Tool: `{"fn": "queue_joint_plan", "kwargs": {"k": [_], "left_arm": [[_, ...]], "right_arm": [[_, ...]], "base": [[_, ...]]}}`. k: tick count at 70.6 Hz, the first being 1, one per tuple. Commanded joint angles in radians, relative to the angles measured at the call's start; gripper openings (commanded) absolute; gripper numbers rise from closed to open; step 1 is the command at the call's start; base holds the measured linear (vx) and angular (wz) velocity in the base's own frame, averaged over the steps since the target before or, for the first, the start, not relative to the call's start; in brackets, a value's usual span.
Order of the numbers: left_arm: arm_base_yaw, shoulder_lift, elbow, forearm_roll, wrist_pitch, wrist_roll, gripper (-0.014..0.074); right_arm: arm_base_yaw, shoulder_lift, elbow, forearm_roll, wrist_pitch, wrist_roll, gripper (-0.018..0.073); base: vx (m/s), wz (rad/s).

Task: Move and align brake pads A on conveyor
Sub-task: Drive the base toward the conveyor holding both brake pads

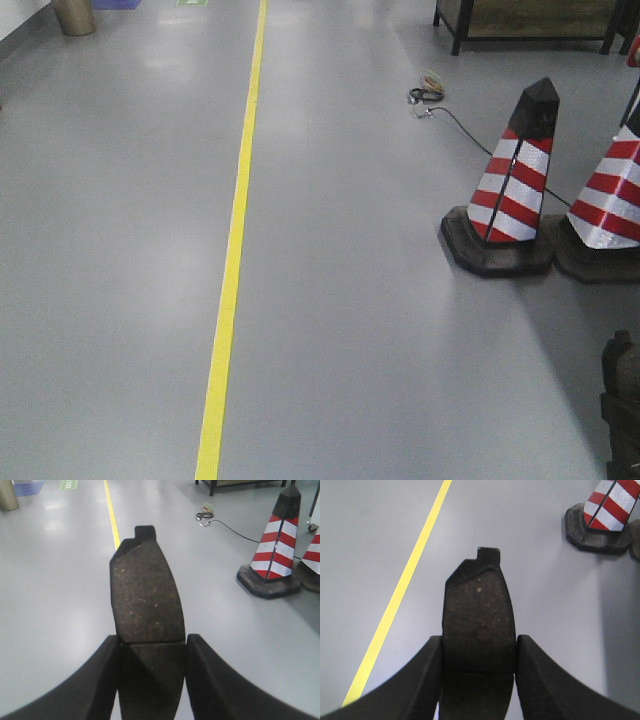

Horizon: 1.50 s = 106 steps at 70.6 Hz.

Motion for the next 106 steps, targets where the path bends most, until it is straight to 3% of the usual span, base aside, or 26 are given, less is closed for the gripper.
{"fn": "queue_joint_plan", "kwargs": {"k": [1, 65, 106], "left_arm": [[-0.007, 0.011, -0.032, -0.011, -0.100, 0.002, 0.0146], [-0.007, 0.011, -0.032, -0.011, -0.100, 0.002, 0.0146], [-0.007, 0.011, -0.032, -0.011, -0.100, 0.002, 0.0146]], "right_arm": [[-0.001, 0.001, -0.031, 0.000, -0.081, -0.008, 0.0092], [-0.001, 0.001, -0.031, 0.000, -0.081, -0.008, 0.0092], [-0.001, 0.001, -0.031, 0.000, -0.080, -0.008, 0.0092]], "base": [[0.68, -0.03], [0.62, -0.08], [0.49, -0.52]]}}
